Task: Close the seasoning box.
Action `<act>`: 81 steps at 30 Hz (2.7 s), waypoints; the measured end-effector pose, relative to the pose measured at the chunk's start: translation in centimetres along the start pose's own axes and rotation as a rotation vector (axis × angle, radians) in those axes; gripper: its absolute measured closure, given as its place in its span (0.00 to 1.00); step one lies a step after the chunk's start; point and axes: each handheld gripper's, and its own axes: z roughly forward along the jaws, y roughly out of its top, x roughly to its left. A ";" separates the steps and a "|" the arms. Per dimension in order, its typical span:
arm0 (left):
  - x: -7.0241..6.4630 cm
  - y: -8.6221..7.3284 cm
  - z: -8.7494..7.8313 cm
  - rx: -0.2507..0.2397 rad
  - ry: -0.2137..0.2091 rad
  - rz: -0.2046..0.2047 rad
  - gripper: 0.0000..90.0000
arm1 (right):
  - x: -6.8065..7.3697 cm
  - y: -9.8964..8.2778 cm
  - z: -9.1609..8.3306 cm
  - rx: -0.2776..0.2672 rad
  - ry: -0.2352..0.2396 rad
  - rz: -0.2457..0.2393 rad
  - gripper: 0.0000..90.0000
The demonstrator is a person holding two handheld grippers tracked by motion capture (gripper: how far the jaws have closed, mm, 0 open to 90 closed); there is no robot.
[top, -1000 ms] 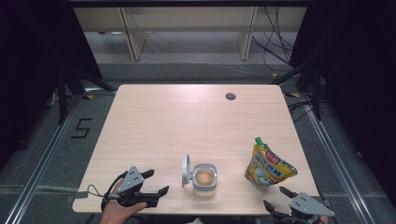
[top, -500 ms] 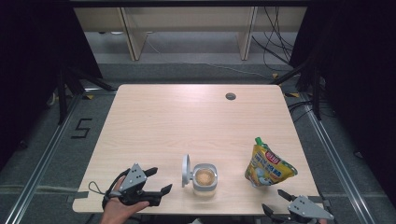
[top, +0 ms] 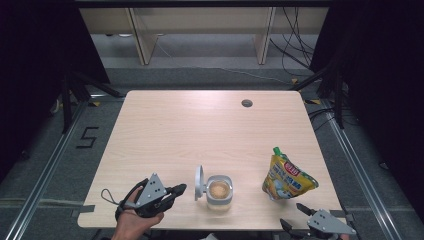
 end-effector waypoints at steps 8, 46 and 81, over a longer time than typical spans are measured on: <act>-0.4 1.1 0.5 -0.021 -0.024 -0.015 0.99 | 0.3 0.0 0.0 0.005 -0.008 0.021 0.30; -2.3 4.0 2.4 -0.034 -0.084 0.065 0.99 | 0.3 0.0 0.2 0.002 -0.002 -0.010 0.31; 0.7 0.5 -0.9 -0.036 -0.065 -0.087 0.48 | 0.3 0.1 0.2 0.003 0.000 -0.024 0.31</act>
